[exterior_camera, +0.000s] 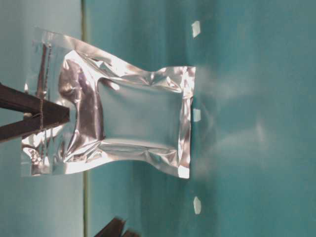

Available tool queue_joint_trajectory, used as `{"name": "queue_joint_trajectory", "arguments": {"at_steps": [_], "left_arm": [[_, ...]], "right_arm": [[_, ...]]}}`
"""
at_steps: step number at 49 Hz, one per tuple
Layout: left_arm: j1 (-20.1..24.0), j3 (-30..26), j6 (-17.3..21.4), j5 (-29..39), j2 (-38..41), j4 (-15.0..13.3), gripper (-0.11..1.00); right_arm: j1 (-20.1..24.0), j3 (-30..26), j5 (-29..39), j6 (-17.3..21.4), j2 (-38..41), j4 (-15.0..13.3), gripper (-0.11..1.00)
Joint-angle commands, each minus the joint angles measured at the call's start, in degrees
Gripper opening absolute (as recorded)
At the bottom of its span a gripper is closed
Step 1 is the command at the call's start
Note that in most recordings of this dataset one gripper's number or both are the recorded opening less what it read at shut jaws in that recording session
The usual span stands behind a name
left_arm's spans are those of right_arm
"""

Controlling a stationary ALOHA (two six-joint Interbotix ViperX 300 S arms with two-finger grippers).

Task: Hand over the silver zip bag and make it stand upright.
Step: 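Open the left gripper and move it toward the bag's bottom edge, then close the left gripper on the bag's lower edge below the right gripper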

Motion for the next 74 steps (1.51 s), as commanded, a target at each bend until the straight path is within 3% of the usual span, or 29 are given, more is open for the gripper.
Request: {"name": "queue_joint_trajectory", "arguments": {"at_steps": [1,34,74], "left_arm": [[0.18,-2.72,0.18,-1.67,2.99,0.26,0.9],[0.53,-16.61,1.76,-3.43,16.61,0.26,0.9],[1.05,-22.32,1.76,-3.43,22.06,0.26,0.89]], "right_arm": [[0.18,-0.26,-0.09,0.53,-0.97,-0.09,0.0],[0.18,0.0,-0.18,0.44,-0.97,-0.09,0.0],[0.18,0.26,-0.26,0.44,-0.97,-0.09,-0.01]]}}
